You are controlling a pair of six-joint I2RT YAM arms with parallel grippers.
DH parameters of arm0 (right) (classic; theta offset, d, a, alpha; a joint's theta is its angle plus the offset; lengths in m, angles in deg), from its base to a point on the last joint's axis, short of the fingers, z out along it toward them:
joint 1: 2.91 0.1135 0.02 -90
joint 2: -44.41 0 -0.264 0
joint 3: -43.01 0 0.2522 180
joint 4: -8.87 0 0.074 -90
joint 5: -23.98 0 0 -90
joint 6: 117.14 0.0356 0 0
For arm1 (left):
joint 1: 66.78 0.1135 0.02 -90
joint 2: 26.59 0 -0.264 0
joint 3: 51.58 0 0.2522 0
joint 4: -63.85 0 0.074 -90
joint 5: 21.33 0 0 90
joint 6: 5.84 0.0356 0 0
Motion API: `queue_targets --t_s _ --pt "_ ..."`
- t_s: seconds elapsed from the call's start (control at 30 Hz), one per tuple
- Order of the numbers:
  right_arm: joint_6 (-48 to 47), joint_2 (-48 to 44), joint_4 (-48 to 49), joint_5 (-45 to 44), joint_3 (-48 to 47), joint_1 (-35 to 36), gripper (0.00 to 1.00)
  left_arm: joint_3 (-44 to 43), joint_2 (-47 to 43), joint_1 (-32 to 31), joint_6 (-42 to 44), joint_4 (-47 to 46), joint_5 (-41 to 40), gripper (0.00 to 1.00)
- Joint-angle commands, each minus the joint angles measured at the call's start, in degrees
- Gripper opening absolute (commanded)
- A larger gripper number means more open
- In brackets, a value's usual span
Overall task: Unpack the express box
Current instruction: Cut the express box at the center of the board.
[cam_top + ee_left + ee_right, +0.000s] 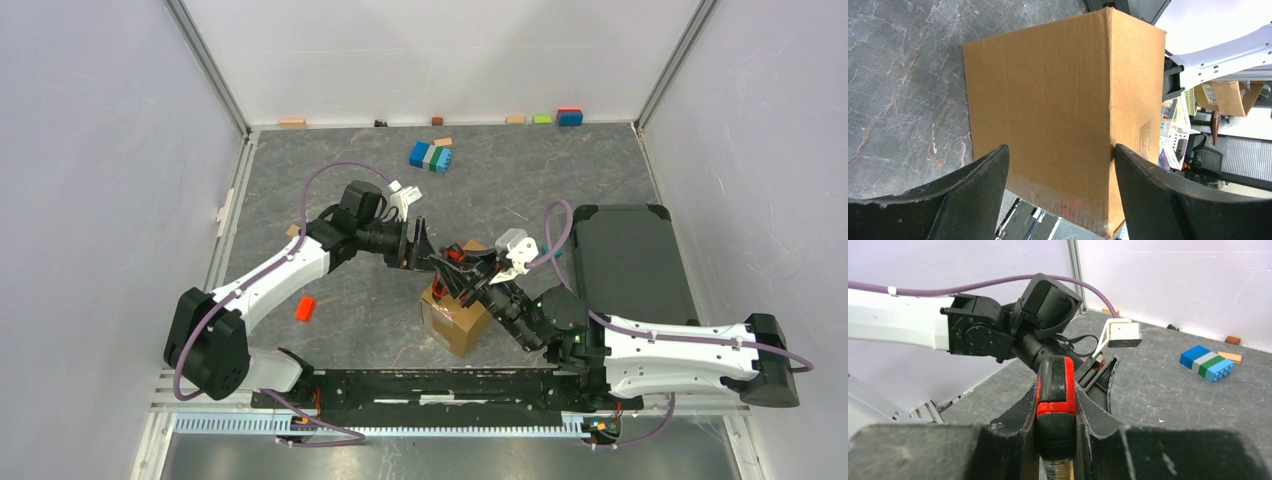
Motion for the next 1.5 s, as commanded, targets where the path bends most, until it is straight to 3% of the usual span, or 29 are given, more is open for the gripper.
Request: queue_targets --t_s 0.0,0.73,1.47 --pt "-3.0 0.6 7.8 -0.8 -0.1 0.4 0.00 0.9 -1.0 0.0 -0.3 0.0 0.2 0.82" --pt "-4.7 1.8 14.7 4.6 4.0 0.4 0.00 0.9 0.1 -0.1 -0.2 -0.2 1.5 0.79" --pt "-6.1 3.4 13.1 6.7 3.8 0.3 0.00 0.8 1.5 -0.1 0.3 -0.6 2.9 0.77"
